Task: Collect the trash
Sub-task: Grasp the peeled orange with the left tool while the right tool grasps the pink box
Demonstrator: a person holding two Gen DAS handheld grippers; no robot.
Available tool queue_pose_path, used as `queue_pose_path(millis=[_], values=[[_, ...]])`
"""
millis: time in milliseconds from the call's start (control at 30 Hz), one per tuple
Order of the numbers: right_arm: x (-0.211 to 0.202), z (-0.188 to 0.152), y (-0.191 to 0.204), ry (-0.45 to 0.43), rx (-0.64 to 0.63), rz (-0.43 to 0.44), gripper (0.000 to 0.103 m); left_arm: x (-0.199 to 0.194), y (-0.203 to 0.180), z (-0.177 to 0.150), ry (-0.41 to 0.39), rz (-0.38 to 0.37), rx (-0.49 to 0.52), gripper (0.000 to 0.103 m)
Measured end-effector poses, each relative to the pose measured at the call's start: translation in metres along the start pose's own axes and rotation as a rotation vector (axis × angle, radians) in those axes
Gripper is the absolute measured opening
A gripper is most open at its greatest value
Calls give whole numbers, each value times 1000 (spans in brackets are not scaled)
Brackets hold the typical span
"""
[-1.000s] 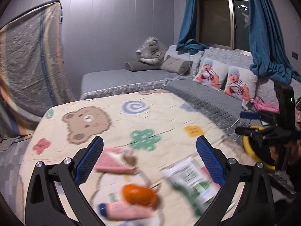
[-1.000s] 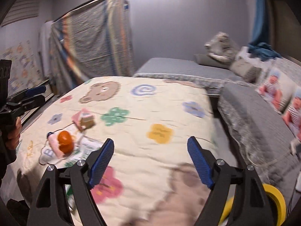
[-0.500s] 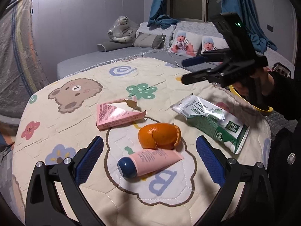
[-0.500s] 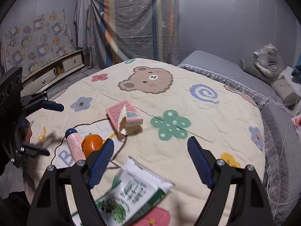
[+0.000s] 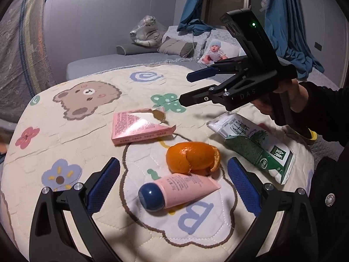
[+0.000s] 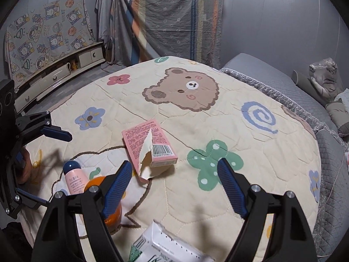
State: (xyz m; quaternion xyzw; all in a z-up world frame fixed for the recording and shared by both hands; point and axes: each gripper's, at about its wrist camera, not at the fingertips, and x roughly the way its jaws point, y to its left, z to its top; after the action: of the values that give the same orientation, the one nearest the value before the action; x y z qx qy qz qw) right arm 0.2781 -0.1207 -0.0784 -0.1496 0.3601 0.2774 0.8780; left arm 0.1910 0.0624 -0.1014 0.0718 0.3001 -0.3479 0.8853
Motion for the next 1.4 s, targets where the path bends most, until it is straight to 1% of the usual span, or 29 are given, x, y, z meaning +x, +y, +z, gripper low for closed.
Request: queue_pose_path(millis=[100, 200, 233, 367, 467, 533, 633, 800, 900, 1000, 1133, 1200, 1233, 1333, 1400], values=[[7, 5, 2, 2, -14, 1, 77, -4, 0, -2, -12, 50, -30, 94], [10, 8, 5, -1, -27, -4, 77, -9, -3, -5, -32, 165, -74, 94], [12, 8, 5, 3, -33, -5, 77, -10, -5, -7, -34, 182, -93, 94], [21, 11, 7, 21, -43, -9, 77, -8, -5, -12, -15, 230, -187, 94], [24, 13, 7, 21, -55, -2, 77, -9, -3, -13, -10, 272, -305, 94], [24, 14, 6, 16, -55, 1, 77, -11, -5, -12, -25, 283, -382, 94], [23, 16, 2, 16, -45, 8, 77, -8, -17, -7, -35, 310, -438, 94], [23, 15, 1, 23, -79, 33, 77, 10, -40, 9, -12, 306, -443, 94], [28, 14, 1, 44, -109, 41, 77, 19, -47, 18, -1, 291, -481, 93], [35, 14, 0, 66, -131, 53, 77, 29, -47, 24, 22, 280, -514, 84], [44, 19, -3, 105, -164, 103, 77, 35, -46, 25, 40, 283, -573, 83], [51, 24, -3, 128, -175, 133, 77, 37, -47, 25, 48, 291, -578, 83], [55, 26, -2, 142, -185, 146, 77, 40, -47, 25, 57, 303, -588, 81], [63, 31, 6, 183, -264, 203, 77, 42, -45, 21, 72, 301, -635, 81], [67, 33, 12, 214, -313, 215, 77, 43, -43, 18, 73, 309, -657, 81]])
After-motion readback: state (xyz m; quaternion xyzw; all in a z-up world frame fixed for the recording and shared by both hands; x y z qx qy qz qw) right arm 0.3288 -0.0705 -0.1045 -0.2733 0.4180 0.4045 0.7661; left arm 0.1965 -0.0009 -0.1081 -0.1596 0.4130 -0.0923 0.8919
